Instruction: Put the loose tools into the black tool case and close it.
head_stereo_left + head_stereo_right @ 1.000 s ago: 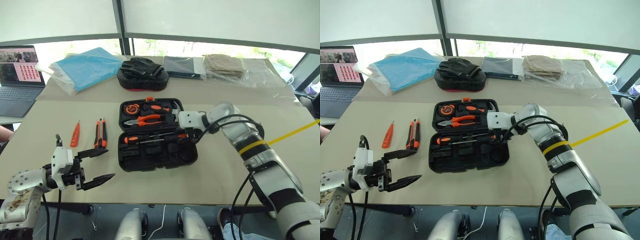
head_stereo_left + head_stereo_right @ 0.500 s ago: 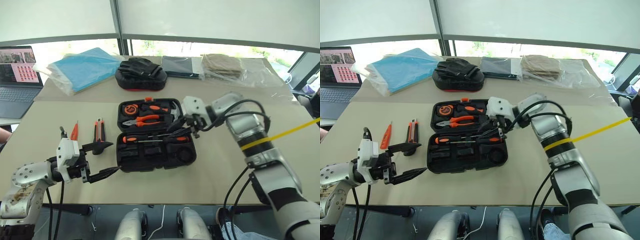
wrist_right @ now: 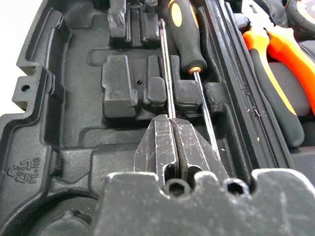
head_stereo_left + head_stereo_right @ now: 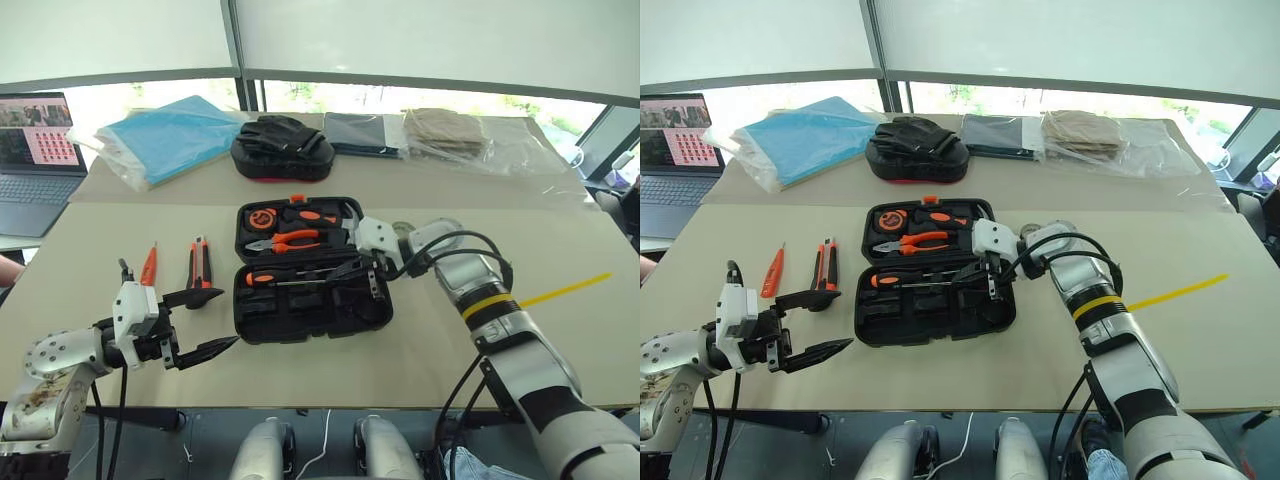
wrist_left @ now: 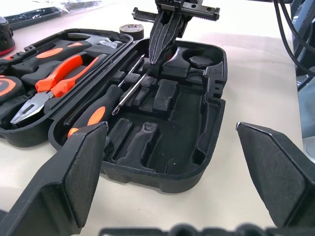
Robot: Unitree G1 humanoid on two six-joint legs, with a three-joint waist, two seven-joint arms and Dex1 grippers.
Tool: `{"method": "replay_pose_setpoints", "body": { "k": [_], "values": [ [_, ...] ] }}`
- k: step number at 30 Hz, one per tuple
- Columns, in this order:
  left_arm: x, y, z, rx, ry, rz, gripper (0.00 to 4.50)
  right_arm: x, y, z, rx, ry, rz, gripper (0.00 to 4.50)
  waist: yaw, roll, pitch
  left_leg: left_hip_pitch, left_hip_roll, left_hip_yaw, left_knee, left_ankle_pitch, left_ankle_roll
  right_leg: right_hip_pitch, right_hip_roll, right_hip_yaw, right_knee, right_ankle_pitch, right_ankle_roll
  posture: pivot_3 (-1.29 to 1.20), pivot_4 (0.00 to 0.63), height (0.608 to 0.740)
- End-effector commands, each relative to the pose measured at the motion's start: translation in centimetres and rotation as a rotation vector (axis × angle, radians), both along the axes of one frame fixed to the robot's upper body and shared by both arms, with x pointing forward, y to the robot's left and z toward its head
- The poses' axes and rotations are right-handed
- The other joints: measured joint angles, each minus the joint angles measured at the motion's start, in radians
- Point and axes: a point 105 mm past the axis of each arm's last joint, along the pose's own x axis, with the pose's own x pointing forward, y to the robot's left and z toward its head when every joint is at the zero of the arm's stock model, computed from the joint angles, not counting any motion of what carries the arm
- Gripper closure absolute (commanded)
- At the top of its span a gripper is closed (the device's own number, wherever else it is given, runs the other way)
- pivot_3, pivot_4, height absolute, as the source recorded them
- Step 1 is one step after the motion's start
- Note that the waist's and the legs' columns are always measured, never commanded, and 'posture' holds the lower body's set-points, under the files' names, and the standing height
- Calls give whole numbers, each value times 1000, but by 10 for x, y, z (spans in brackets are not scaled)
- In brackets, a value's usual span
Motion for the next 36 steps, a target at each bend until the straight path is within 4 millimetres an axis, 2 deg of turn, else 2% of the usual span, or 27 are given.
{"method": "replay_pose_setpoints", "body": {
  "k": [1,4,6,8,10,12,14,16,18,20,22,24,27,31,34,36],
  "values": [
    [-1,0,11,13,-42,6,0,7,-5,-11,-44,16,-54,4465,-1,0,0,1,0,0,0,0,0,1,0,0,0,0,0,0,150,740],
    [-2,1,11,16,-41,18,0,8,-5,-17,-79,27,-69,4465,-3,0,0,8,1,0,-1,0,0,8,0,0,0,-1,-1,0,150,740],
    [-4,3,10,19,-40,35,0,9,2,-14,-75,12,-67,4465,-4,0,0,11,1,0,-1,0,-1,10,0,0,-1,-2,-3,0,150,740],
    [-5,6,10,13,-40,60,0,5,10,0,1,27,-56,4465,-5,0,0,13,2,0,-1,-2,-4,10,0,0,0,-3,-5,0,150,740],
    [-8,14,10,-2,-35,111,0,-3,15,29,161,7,-20,4465,-5,0,0,12,2,0,-1,-4,-8,9,0,0,0,-3,-4,0,150,740],
    [-9,31,13,-60,-36,220,0,-17,6,57,308,1,20,3913,-3,0,0,10,2,0,-2,-4,-8,8,0,0,0,-2,-4,0,150,740],
    [-12,45,13,-91,-34,312,0,-25,-6,67,356,-7,10,3414,-1,0,0,6,2,-1,-2,-2,-3,5,-1,0,0,-2,-3,0,150,740],
    [-18,66,8,-95,-24,429,0,-29,-25,68,375,-60,-42,2744,3,0,0,5,2,-1,-2,-2,-2,4,-2,-1,-1,-2,-3,0,150,740],
    [-28,95,2,-88,-25,593,0,-37,-48,68,425,-126,-110,2027,8,-1,0,5,2,-1,-3,-4,-3,4,-4,-3,-3,-2,-3,0,150,740],
    [-36,109,0,-90,-31,675,0,-44,-58,67,453,-170,-135,1346,8,-3,-2,5,2,-2,-4,-9,-9,5,-5,-6,-6,-2,-3,0,150,740],
    [-48,131,-7,-100,-15,813,0,-62,-70,65,541,-210,-124,681,7,-3,-1,5,2,-1,-4,-10,-9,5,-5,-7,-8,-2,-3,0,150,740],
    [-60,153,-9,-163,7,953,0,-76,-84,54,588,-224,-167,73,7,-3,-1,5,2,-1,-4,-10,-9,6,-4,-7,-8,-2,-3,0,150,740],
    [-69,171,-12,-250,39,1113,0,-88,-95,33,554,-219,-236,73,7,-4,-1,6,4,-1,-4,-10,-9,8,-3,-8,-9,-4,-3,0,150,740],
    [-66,171,-19,-268,119,1183,0,-91,-101,32,655,-204,-348,73,6,-5,0,6,4,-1,-4,-10,-9,9,-3,-8,-10,-5,-3,0,150,740],
    [-40,165,-5,-316,140,1154,0,-90,-96,46,732,-227,-359,73,7,-5,0,7,5,-1,-2,-10,-10,9,-3,-8,-10,-7,-7,0,150,740],
    [-19,161,1,-275,181,1141,0,-91,-90,57,748,-245,-322,73,20,-5,1,8,5,-2,-2,-10,-11,8,-2,-10,-10,-7,-7,0,150,740]
  ]
}}
